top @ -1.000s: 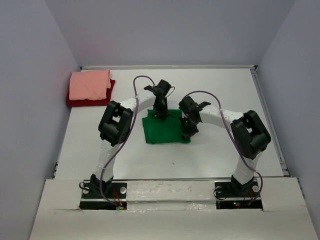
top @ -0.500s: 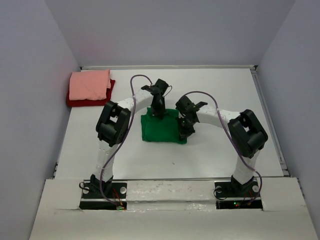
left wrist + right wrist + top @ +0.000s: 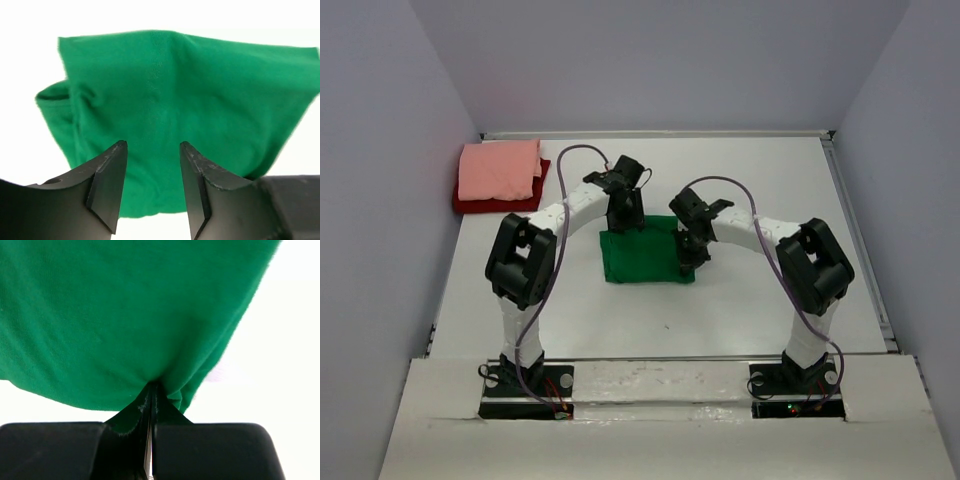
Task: Fold and stack the t-shirts
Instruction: Smooth out wrinkles on the folded tshirt
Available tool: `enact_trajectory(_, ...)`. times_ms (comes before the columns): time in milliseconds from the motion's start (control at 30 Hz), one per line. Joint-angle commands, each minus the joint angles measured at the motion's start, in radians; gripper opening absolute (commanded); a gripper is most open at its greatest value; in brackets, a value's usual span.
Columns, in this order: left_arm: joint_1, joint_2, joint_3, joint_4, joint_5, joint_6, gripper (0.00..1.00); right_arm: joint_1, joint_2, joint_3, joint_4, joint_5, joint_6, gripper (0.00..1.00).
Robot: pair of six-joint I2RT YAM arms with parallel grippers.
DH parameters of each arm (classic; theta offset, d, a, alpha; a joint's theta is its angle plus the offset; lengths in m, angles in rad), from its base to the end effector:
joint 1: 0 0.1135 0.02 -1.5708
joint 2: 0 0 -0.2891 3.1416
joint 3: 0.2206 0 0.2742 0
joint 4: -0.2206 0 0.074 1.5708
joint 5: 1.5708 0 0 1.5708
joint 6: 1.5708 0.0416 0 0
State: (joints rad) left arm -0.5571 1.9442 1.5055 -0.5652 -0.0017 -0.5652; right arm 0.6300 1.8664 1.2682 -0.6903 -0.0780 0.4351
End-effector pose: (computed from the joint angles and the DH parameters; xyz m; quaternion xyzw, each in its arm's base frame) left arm 0.3864 -0.2406 0.2258 -0.0041 0.9601 -0.1481 0.2372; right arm 0.3142 0.2331 0.1781 -0.1017 0.9841 0.1046 0.1015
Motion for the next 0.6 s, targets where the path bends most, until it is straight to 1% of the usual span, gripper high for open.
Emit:
enact_trajectory(0,-0.003,-0.165,0.004,0.007,-0.096,-0.009,0.57,0.017,-0.073,0.062,-0.046,0.079,0.005,0.00)
enact_trajectory(67,-0.003,-0.186,0.033,-0.041,-0.138,-0.001,0.57,0.029,-0.101,0.088,-0.098,0.133,0.011,0.00)
enact_trajectory(167,-0.004,-0.234,0.064,-0.090,-0.190,0.005,0.57,0.040,-0.150,0.152,-0.170,0.165,0.022,0.01)
enact_trajectory(200,-0.003,-0.252,0.073,-0.105,-0.205,0.005,0.57,0.051,-0.162,0.187,-0.204,0.165,0.030,0.04)
enact_trajectory(233,-0.003,-0.261,0.084,-0.129,-0.211,0.008,0.57,0.051,-0.171,0.209,-0.224,0.164,0.034,0.11)
enact_trajectory(267,-0.001,-0.269,0.085,-0.143,-0.221,0.013,0.57,0.051,-0.194,0.227,-0.244,0.162,0.042,0.14)
enact_trajectory(333,0.014,-0.307,0.062,-0.157,-0.204,0.016,0.57,0.051,-0.223,0.258,-0.268,0.149,0.045,0.23)
enact_trajectory(367,0.029,-0.329,-0.014,-0.119,-0.104,0.031,0.62,0.051,-0.251,0.269,-0.285,0.162,0.057,0.27)
enact_trajectory(400,0.054,-0.350,-0.065,-0.093,-0.039,0.037,0.64,0.051,-0.268,0.275,-0.291,0.165,0.057,0.30)
enact_trajectory(433,0.113,-0.391,-0.114,-0.063,0.047,0.047,0.68,0.051,-0.282,0.278,-0.295,0.164,0.042,0.33)
enact_trajectory(467,0.152,-0.412,-0.220,0.005,0.128,0.057,0.72,0.051,-0.298,0.284,-0.299,0.176,0.040,0.41)
enact_trajectory(500,0.189,-0.425,-0.264,0.022,0.252,0.063,0.73,0.051,-0.314,0.295,-0.302,0.182,0.039,0.42)
enact_trajectory(533,0.250,-0.456,-0.298,0.056,0.297,0.083,0.73,0.039,-0.341,0.301,-0.307,0.176,0.027,0.43)
enact_trajectory(567,0.281,-0.474,-0.364,0.076,0.378,0.093,0.73,0.039,-0.354,0.312,-0.316,0.156,0.025,0.43)
